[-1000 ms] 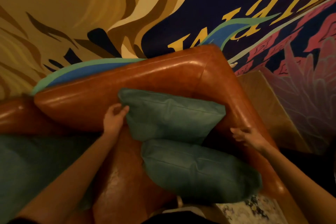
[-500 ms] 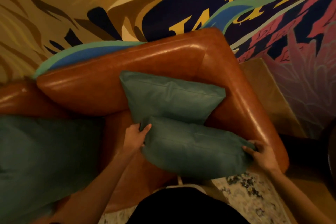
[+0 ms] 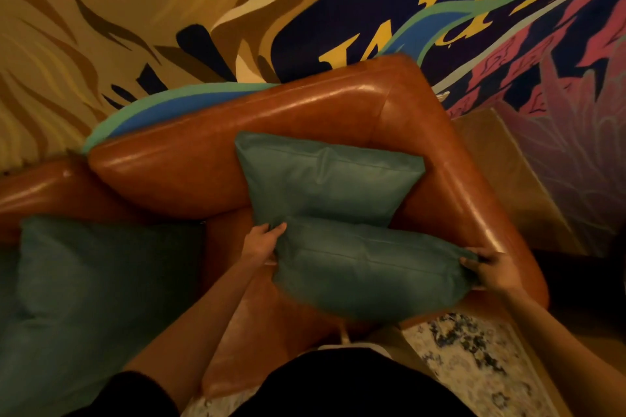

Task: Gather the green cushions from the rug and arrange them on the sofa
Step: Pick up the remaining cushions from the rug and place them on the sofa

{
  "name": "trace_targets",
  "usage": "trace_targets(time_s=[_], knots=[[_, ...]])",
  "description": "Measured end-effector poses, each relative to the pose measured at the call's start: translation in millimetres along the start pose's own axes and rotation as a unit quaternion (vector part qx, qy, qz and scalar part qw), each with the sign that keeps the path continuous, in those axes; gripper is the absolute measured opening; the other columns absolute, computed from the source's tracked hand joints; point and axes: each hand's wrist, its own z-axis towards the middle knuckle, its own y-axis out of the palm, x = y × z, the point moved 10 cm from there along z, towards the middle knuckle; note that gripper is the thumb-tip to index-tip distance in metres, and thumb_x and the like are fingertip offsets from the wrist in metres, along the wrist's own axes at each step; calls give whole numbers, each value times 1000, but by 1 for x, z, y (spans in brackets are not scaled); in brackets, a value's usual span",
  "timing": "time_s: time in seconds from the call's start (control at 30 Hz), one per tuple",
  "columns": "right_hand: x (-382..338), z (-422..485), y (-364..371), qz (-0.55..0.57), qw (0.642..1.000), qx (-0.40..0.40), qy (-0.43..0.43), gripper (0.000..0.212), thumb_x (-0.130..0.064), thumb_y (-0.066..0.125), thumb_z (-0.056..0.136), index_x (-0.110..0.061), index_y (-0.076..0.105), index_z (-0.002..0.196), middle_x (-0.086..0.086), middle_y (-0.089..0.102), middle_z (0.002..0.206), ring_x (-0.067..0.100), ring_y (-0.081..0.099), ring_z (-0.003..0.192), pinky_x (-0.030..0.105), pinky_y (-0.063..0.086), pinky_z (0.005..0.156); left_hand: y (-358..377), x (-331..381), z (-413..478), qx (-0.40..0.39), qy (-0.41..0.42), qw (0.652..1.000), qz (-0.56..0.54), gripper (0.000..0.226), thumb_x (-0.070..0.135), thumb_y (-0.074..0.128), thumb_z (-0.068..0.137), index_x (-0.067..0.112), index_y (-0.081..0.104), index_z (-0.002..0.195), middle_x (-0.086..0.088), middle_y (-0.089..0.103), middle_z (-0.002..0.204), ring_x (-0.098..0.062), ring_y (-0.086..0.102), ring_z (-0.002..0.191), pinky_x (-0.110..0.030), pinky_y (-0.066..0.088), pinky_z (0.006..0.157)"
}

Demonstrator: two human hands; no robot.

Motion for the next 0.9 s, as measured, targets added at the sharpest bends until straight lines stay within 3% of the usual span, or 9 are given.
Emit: trace_targets(time_s=[0.07,0.2,0.3,0.43,0.53,0.63,0.7,0.8,0.9], knots=[[5,-6,-1,29,1000,11,2,18,-14,73,84,-28,69,96,10,69,107,29,66,94,46,58,82,-2,-7,-1,5,10,1000,12,38,36,63,88,7,67,113,-5,67,108,-20,62,103,-28,48,80],[5,-30,-5,42,998,50,-3,41,-10,73,83,-9,62,123,16,66,119,30,64,102,45,53,93,-10,7,-11,50,89,994,37,36,32,65,88,9,65,116,-10,67,119,-25,61,113,-28,44,92],[-20,-52,-9,-46,993,79,-72,48,-6,72,84,-8,60,130,15,63,129,30,59,118,39,43,104,-16,17,-20,64,138,988,-3,36,22,70,84,10,63,118,-5,66,115,-19,61,108,-24,45,90],[-66,-75,9,-146,966,90,-191,48,-8,71,84,-12,60,130,14,59,134,29,53,125,43,40,109,-37,30,-37,120,247,962,7,30,14,73,80,16,65,109,-2,65,115,-17,60,107,-31,47,93],[-101,-98,38,-151,947,74,-273,25,-10,67,88,-10,69,113,11,67,119,22,60,111,22,40,97,-46,40,-60,138,313,940,0,24,10,70,81,20,66,102,4,64,108,-9,60,98,-24,47,84],[-125,-119,81,-125,944,17,-305,17,-8,62,92,-7,74,103,4,73,103,11,64,96,-3,37,79,-49,30,-77,114,300,944,-72,18,3,66,83,17,68,95,-1,68,85,-7,61,72,-17,49,70],[-135,-131,108,-113,939,-11,-324,16,-10,62,92,-8,76,100,-1,73,99,4,66,93,-5,37,79,-48,18,-86,86,280,951,-97,15,1,64,84,11,69,93,-2,66,75,-4,59,65,-12,47,63],[-145,-156,143,-90,933,-59,-344,13,-11,64,91,-10,76,95,-4,74,91,-3,65,89,1,43,79,-51,-13,-104,64,249,961,-102,15,0,62,84,11,70,90,-2,67,71,-3,62,63,-18,50,64],[-151,-182,175,-60,928,-126,-344,16,-3,57,94,-11,71,91,5,72,76,-1,67,62,11,50,64,-57,-40,-127,60,228,965,-115,11,4,60,88,10,69,91,-4,68,71,-3,63,62,-22,52,63]])
